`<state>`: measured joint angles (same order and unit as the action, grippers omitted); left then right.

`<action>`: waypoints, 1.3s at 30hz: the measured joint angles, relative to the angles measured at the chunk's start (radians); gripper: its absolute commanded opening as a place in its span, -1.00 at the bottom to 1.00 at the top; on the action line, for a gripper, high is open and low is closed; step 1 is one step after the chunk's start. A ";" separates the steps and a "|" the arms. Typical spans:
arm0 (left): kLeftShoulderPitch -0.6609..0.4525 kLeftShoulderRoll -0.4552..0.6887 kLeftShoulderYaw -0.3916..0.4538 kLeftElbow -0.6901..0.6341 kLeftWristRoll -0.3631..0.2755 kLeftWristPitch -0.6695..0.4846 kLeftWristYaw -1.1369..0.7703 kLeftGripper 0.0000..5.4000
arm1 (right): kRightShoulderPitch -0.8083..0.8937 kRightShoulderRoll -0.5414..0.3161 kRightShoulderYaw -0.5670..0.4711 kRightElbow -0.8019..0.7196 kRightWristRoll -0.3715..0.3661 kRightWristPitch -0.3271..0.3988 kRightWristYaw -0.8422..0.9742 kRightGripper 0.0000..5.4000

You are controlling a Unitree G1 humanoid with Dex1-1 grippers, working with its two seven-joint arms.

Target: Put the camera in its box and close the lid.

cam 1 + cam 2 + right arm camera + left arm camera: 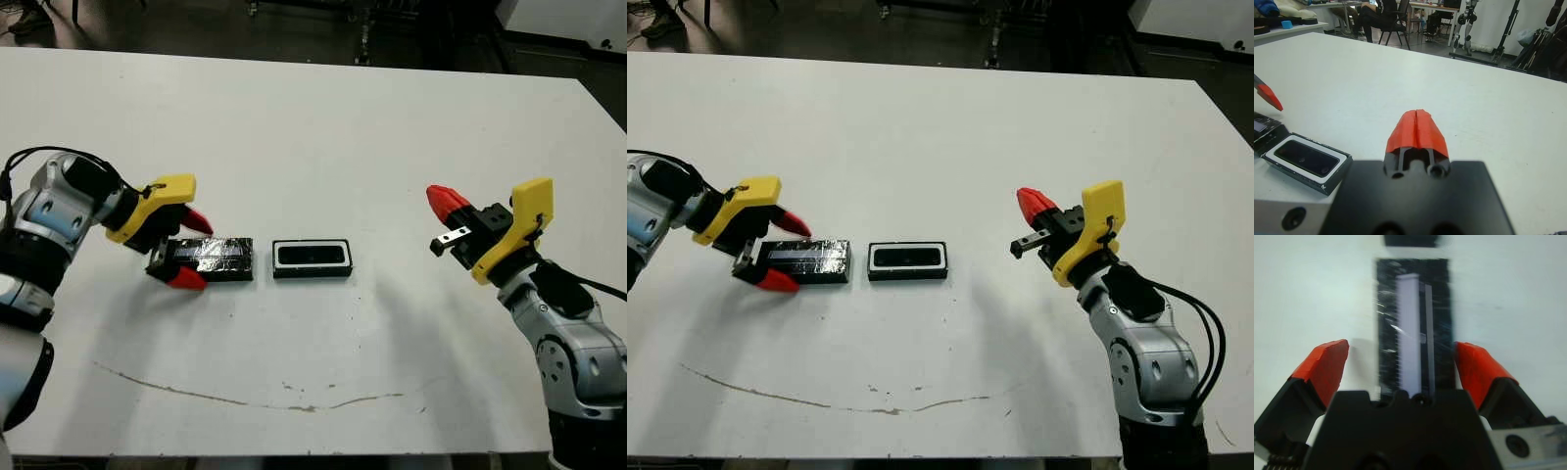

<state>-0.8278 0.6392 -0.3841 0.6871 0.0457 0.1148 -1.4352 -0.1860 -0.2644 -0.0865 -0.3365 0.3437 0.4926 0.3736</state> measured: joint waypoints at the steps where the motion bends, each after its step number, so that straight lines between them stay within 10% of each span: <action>1: 0.001 -0.002 0.000 -0.011 0.003 0.056 0.005 0.81 | 0.000 0.000 0.000 0.000 0.000 0.000 0.000 -1.00; 13: -0.012 -0.005 -0.014 -0.030 0.015 0.142 -0.080 0.18 | 0.001 -0.001 0.000 0.001 0.008 0.000 0.000 -1.00; 27: -0.071 -0.019 -0.023 0.111 0.019 0.077 -0.158 0.18 | 0.001 -0.002 -0.002 0.002 0.018 0.000 -0.001 -1.00; 39: -0.129 -0.024 0.203 0.138 -0.076 0.079 0.015 0.18 | 0.002 -0.003 0.000 0.004 0.017 0.000 -0.001 -1.00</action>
<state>-0.9569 0.6152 -0.1808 0.8247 -0.0303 0.1938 -1.4202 -0.1840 -0.2678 -0.0865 -0.3322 0.3603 0.4928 0.3722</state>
